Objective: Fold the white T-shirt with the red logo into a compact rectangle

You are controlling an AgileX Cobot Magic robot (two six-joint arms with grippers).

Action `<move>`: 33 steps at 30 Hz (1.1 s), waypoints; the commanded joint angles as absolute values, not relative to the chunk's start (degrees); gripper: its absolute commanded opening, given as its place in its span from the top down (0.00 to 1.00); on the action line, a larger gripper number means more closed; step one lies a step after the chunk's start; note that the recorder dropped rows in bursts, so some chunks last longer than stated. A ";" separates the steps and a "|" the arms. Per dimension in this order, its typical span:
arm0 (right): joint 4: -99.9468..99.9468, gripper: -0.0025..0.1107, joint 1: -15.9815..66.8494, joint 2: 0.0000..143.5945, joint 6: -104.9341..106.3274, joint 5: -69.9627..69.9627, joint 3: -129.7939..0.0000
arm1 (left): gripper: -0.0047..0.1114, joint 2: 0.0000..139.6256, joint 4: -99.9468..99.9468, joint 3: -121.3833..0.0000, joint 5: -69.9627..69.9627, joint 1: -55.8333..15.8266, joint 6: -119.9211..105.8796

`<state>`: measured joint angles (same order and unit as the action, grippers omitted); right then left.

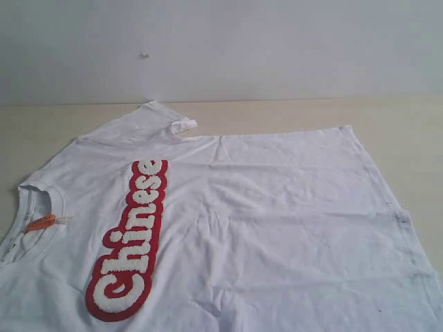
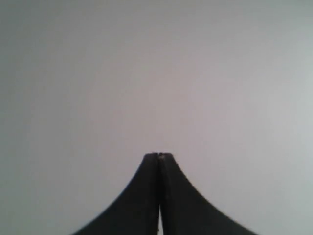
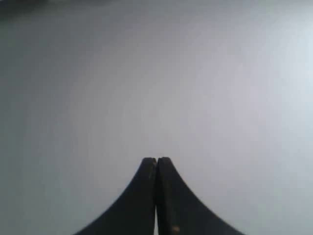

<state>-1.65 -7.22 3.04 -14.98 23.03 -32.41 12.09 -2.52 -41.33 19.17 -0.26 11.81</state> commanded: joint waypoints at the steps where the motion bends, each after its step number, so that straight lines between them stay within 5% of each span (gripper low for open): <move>1: -1.65 0.98 -7.07 9.52 -11.72 12.45 -41.40 | 0.96 20.78 -2.41 -52.14 6.19 0.00 11.51; 17: -4.44 0.98 -7.07 40.37 -3.75 -27.26 -65.79 | 0.96 53.05 -1.01 -66.31 -23.67 -0.09 9.71; 33: 7.10 0.98 -7.07 71.95 24.97 -37.50 -66.38 | 0.96 82.17 6.35 -66.31 -51.69 -0.09 -42.83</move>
